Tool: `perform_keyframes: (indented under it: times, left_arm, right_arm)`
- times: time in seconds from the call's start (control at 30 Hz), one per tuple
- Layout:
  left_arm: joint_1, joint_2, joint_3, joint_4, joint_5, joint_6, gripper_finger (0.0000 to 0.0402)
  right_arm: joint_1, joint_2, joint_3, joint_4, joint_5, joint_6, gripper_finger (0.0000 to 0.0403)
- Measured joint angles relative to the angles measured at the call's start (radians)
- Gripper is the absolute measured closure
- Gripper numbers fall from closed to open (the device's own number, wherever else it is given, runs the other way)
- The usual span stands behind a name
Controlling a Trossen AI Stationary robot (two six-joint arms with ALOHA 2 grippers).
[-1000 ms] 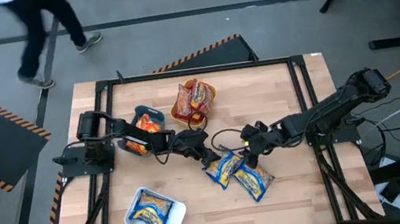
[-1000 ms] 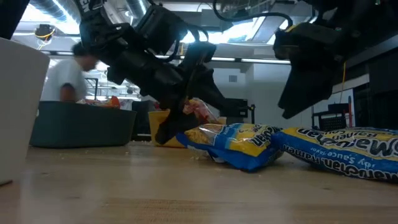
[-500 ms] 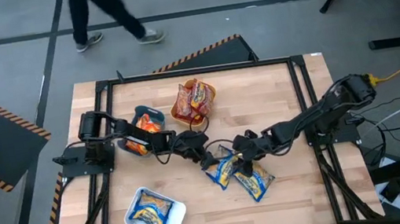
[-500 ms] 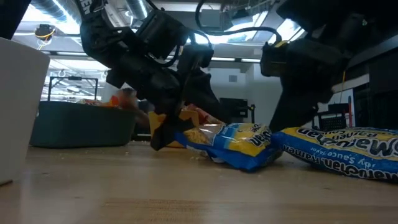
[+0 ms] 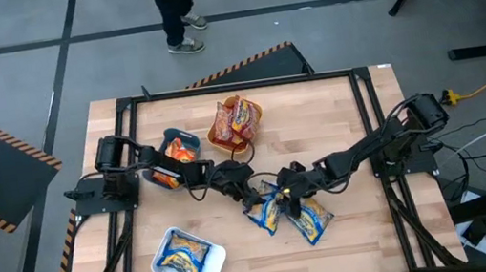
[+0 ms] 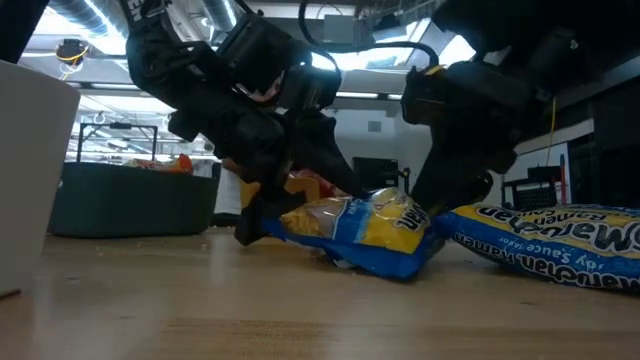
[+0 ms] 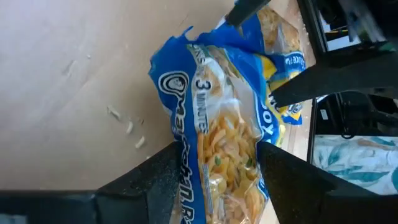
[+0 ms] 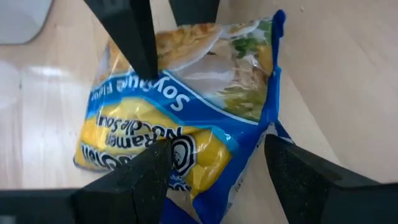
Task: Sort Maruchan noodles
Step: Put the top blue noodle pack into the white bin
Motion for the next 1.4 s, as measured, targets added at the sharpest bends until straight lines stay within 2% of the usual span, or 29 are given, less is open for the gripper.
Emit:
perform_keyframes:
  times: [0.1, 0.27, 0.43, 0.67, 0.77, 0.9, 1.0, 1.13, 1.27, 1.4]
  left_arm:
    - [0.000, 0.000, 0.000, -0.005, -0.003, -0.029, 0.0215]
    - [0.000, 0.000, 0.000, -0.003, -0.025, -0.051, 0.0278]
    - [0.000, -0.001, 0.000, -0.002, -0.037, -0.077, 0.0333]
    - [0.000, -0.019, 0.000, 0.006, -0.007, -0.130, 0.0378]
    - [0.000, -0.041, -0.001, 0.010, -0.004, -0.129, 0.0396]
    - [0.003, -0.090, -0.002, 0.021, 0.007, -0.125, 0.0397]
    - [0.003, -0.129, -0.001, 0.021, 0.060, -0.122, 0.0398]
    - [0.003, -0.206, 0.000, 0.022, 0.189, -0.111, 0.0399]
    - [-0.001, -0.302, 0.000, -0.004, 0.384, -0.128, 0.0399]
    - [-0.033, -0.442, 0.000, -0.140, 0.563, -0.115, 0.0400]
  right_arm:
    - [0.000, 0.000, 0.013, 0.000, -0.001, 0.000, 0.0162]
    - [0.000, -0.006, 0.015, -0.008, -0.001, 0.000, 0.0162]
    - [0.000, -0.063, 0.015, -0.055, -0.023, 0.002, 0.0162]
    - [0.000, -0.273, 0.016, -0.273, -0.024, 0.001, 0.0162]
    - [0.000, -0.382, 0.016, -0.357, 0.027, 0.001, 0.0162]
    - [0.000, -0.504, 0.016, -0.449, 0.129, 0.001, 0.0162]
    - [0.000, -0.566, 0.016, -0.512, 0.197, 0.002, 0.0162]
    - [0.000, -0.600, 0.016, -0.571, 0.249, 0.001, 0.0162]
    - [0.000, -0.600, 0.016, -0.599, 0.251, 0.001, 0.0162]
    - [0.000, -0.596, 0.016, -0.605, 0.243, 0.001, 0.0162]
